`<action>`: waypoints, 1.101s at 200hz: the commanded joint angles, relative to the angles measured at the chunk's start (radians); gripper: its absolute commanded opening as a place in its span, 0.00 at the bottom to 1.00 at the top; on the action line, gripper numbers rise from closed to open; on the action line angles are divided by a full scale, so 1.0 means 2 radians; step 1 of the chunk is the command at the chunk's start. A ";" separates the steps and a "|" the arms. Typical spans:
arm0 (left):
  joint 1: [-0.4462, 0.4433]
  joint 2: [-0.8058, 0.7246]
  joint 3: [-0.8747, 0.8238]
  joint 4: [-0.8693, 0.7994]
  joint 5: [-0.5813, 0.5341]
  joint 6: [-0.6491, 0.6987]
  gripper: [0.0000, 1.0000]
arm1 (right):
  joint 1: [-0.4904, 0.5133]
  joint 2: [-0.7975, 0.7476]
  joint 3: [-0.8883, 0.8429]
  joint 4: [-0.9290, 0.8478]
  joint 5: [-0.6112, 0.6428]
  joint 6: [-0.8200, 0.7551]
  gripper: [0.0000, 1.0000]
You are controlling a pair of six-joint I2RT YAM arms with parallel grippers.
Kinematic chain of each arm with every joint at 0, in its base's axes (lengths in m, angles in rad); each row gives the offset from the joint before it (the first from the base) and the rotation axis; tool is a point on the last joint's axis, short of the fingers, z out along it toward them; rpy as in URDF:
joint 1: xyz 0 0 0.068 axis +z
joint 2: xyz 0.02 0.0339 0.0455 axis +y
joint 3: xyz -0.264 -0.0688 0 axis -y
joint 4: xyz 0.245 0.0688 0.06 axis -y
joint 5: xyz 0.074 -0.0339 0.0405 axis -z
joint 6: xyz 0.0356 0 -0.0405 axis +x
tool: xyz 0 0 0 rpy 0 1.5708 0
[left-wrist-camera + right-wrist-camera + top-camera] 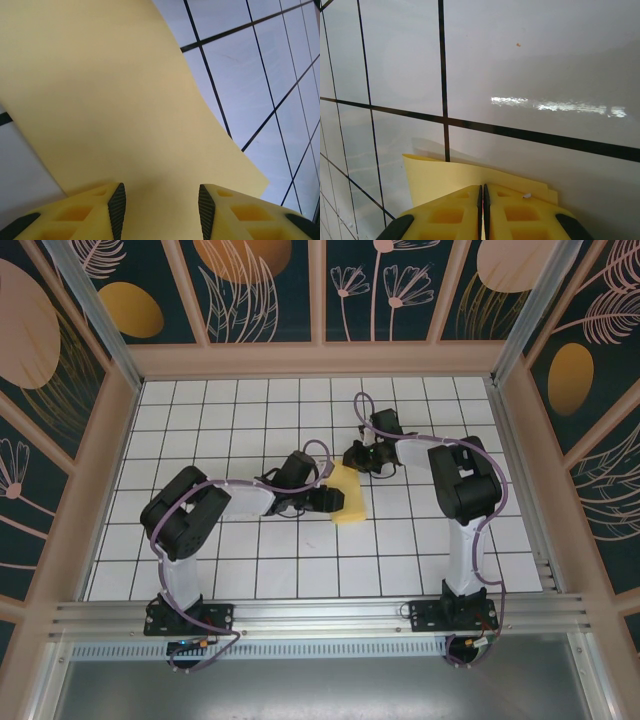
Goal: Fold a paper plane with a square sheet of paper (fold left side to right side)
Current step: First fold the square sheet of paper in half at the center of the table.
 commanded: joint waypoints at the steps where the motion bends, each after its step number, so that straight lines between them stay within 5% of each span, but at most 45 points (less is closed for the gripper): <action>1: -0.014 -0.006 -0.012 -0.052 0.007 0.010 0.46 | 0.007 0.031 -0.005 -0.038 0.029 -0.006 0.15; 220: -0.065 -0.054 -0.085 -0.021 0.004 -0.029 0.46 | 0.009 0.031 -0.008 -0.032 0.022 -0.006 0.15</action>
